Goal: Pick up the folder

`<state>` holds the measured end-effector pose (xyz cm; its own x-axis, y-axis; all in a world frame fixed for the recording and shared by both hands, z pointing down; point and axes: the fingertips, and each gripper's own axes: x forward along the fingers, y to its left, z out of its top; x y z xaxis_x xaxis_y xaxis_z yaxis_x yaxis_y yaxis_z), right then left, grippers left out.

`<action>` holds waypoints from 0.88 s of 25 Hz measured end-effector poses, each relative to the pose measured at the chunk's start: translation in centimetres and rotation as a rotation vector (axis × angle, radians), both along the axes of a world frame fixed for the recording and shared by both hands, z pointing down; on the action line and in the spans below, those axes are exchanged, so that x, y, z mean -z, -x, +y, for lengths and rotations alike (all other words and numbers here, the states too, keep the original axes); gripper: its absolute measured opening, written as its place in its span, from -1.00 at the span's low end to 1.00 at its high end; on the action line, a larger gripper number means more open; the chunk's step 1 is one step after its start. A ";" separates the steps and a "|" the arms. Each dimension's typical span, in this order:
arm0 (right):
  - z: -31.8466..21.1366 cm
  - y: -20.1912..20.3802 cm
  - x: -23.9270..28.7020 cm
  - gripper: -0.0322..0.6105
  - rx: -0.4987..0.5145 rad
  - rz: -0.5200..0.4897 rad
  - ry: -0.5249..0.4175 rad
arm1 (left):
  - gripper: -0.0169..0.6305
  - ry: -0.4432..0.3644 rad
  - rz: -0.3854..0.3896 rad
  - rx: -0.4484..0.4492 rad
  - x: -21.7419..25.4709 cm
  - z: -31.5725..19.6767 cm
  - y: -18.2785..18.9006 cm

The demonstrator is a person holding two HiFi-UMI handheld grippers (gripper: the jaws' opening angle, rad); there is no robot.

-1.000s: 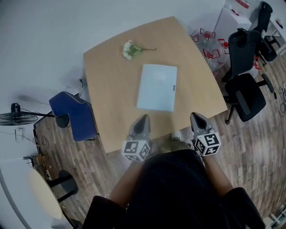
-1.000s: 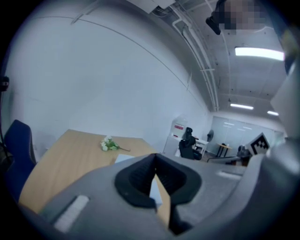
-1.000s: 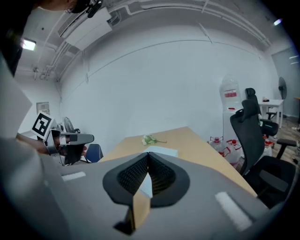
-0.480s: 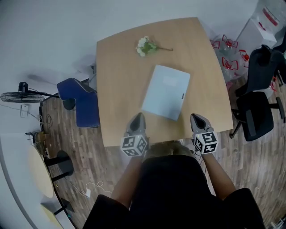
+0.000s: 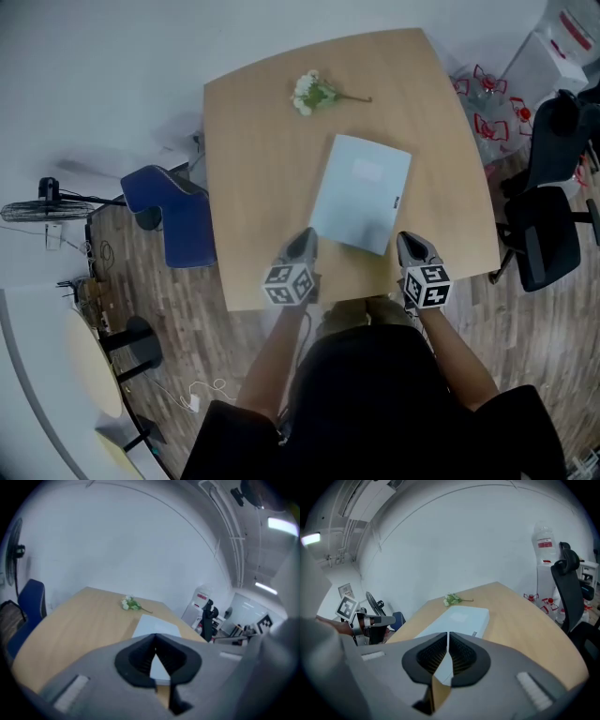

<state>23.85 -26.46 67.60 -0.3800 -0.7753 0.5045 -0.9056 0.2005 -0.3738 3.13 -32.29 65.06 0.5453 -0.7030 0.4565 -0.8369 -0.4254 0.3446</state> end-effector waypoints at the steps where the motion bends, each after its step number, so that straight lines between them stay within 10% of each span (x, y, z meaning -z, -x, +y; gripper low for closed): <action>1: -0.5 0.0 -0.4 -0.85 -0.021 -0.017 0.004 | -0.94 0.019 0.026 -0.026 -0.7 -0.6 -0.2; 11: -3.6 1.9 -8.8 0.06 -0.104 -0.223 0.274 | -0.26 0.197 0.034 -0.156 -8.5 -6.5 0.1; 22: -5.8 3.1 -14.5 0.24 -0.146 -0.297 0.424 | 0.43 0.519 0.105 -0.310 -16.7 -8.2 -2.1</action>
